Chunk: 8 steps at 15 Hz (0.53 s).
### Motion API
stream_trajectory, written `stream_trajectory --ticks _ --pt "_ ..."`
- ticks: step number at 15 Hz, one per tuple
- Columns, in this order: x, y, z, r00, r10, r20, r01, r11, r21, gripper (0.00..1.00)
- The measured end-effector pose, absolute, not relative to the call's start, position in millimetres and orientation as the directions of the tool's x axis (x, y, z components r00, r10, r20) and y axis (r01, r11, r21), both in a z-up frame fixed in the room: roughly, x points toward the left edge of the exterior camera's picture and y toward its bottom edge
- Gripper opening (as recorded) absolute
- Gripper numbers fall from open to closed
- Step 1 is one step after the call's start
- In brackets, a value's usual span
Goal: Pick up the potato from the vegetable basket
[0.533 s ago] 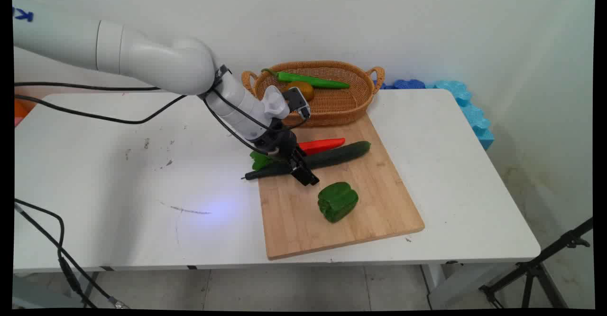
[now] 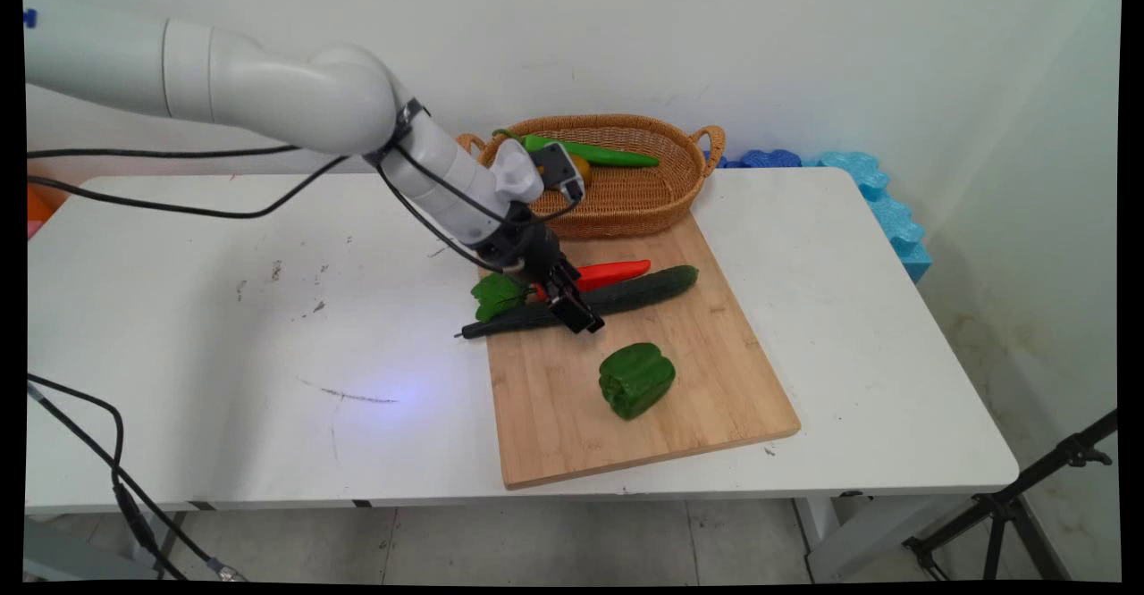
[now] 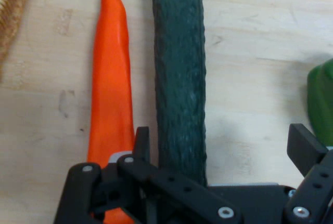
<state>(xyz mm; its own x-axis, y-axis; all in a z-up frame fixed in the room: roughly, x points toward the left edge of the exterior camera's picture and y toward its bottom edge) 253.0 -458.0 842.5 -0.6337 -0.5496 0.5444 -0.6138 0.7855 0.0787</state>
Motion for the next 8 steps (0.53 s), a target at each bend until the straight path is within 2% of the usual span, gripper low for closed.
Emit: stream_trajectory --ticks 8 --pt "268.6 -487.5 887.7 -0.67 -0.492 0.556 -0.579 0.815 0.023 1.0"
